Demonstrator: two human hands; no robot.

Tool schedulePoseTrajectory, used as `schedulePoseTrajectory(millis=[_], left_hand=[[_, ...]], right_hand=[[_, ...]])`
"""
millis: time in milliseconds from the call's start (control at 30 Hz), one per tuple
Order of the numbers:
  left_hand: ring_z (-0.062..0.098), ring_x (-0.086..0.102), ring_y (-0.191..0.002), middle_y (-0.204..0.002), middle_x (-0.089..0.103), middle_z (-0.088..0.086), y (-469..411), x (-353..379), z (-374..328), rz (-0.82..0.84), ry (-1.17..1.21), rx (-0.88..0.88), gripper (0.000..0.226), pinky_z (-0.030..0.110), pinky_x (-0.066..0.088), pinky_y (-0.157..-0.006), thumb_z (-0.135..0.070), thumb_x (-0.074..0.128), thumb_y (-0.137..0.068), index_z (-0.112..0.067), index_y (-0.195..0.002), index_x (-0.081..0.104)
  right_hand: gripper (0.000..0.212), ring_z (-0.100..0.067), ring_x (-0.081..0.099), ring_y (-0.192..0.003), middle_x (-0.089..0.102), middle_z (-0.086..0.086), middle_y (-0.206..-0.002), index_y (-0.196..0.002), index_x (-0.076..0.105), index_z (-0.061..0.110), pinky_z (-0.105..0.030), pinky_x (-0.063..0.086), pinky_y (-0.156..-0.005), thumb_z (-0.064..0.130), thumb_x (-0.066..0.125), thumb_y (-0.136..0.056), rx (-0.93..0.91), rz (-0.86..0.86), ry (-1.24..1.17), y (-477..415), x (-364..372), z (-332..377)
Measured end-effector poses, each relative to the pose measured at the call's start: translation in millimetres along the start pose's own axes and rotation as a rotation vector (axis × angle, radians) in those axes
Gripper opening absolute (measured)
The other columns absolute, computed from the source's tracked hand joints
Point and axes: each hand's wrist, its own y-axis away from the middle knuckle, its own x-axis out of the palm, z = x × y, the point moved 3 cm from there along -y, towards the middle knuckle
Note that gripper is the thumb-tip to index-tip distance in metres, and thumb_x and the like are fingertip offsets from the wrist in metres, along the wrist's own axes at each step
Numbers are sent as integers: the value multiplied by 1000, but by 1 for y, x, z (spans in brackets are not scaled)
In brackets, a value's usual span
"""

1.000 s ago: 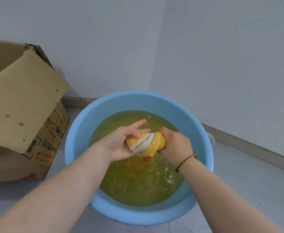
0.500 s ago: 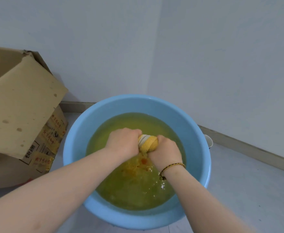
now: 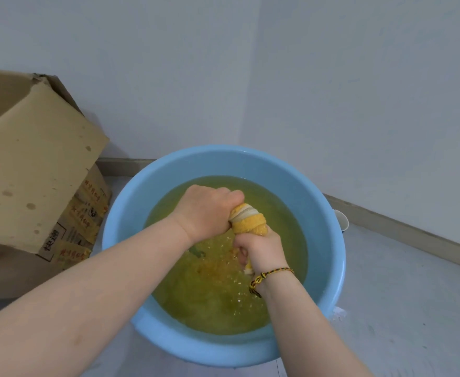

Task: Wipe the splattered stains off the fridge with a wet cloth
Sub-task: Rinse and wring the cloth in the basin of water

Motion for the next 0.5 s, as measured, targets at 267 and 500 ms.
schedulePoseTrajectory(millis=[267,500], left_hand=[[23,27,-135,-150,17,5,7,-47,35,278,304,-351,87,34,33,-103,-29,64,-82,-22,-147,6],[16,55,-99,-111,58,1,18,-203,15,365,1590,-684,24,35,41,-93,-29,44,-95,-15,-111,55]], right_hand=[[22,-11,42,-54,45,2,-66,-94,44,13,-21,33,-47,0,54,-79,-84,-83,357,13,-32,82],[11,-13,45,-60,48,-2,-72,-91,49,12,-12,36,-32,7,56,-85,23,5,77,117,-41,214]])
